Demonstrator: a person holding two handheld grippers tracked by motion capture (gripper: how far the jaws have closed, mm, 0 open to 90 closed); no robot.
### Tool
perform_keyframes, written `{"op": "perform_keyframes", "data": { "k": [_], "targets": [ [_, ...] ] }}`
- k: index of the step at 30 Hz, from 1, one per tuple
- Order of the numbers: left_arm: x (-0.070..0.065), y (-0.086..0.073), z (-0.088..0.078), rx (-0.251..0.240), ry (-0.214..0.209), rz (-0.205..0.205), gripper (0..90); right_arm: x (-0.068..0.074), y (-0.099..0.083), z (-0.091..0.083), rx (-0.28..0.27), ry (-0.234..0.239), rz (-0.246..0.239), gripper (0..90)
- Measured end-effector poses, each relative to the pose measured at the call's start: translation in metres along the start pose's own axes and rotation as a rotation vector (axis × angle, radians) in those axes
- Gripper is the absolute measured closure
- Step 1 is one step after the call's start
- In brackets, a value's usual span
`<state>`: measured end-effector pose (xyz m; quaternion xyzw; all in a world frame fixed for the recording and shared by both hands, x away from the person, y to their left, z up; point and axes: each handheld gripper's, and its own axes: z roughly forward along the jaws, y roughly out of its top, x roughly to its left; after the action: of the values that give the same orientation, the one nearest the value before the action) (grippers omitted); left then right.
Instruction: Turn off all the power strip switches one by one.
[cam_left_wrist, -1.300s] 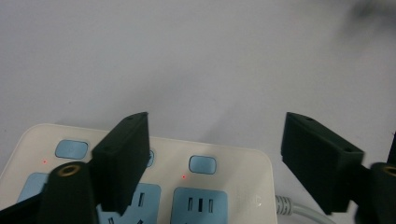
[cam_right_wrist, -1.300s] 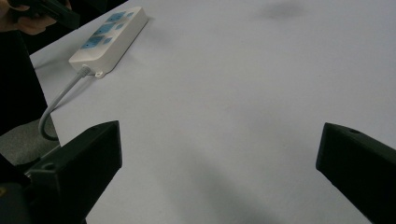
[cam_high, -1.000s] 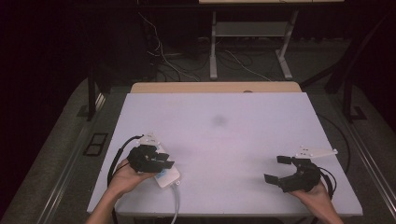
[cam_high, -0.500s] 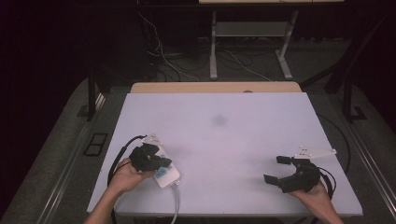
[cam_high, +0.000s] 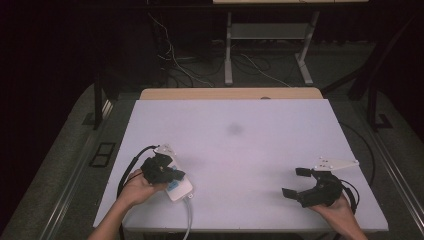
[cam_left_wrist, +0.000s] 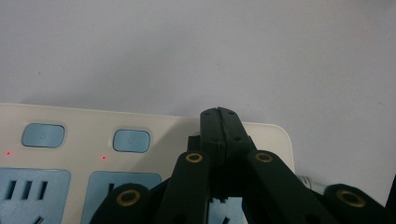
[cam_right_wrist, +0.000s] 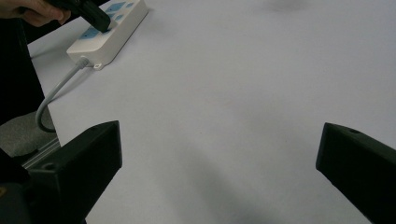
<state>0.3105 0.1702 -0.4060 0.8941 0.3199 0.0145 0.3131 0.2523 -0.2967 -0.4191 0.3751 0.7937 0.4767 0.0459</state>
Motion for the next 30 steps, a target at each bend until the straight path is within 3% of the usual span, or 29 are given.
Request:
{"op": "perform_keyframes", "data": {
  "k": [8,13,15,22,25,30],
  "targets": [
    [0.0040,-0.0003,0.0003,0.000,-0.029,-0.010,89.4,-0.0010,-0.0003,-0.0010,-0.007,0.006,0.012,0.2],
    [-0.0022,0.0014,0.0015,0.022,0.015,-0.003,89.7,-0.0009,-0.0004,-0.0010,-0.006,0.007,0.010,0.2],
    [-0.0002,0.0015,0.0019,0.020,-0.007,-0.033,89.7,-0.0007,-0.0003,-0.0009,-0.005,0.007,0.008,0.2],
    [0.0016,0.0010,0.0016,0.017,-0.020,-0.031,89.6,-0.0013,-0.0004,-0.0017,-0.008,0.004,0.011,0.2],
    [0.0045,-0.0016,0.0016,-0.004,-0.038,-0.054,89.5,-0.0017,-0.0003,-0.0016,-0.008,0.004,0.011,0.2],
    [0.0029,-0.0028,0.0012,-0.012,-0.026,-0.044,89.4,-0.0013,-0.0005,-0.0018,-0.011,0.000,0.009,0.2]
  ]
}}
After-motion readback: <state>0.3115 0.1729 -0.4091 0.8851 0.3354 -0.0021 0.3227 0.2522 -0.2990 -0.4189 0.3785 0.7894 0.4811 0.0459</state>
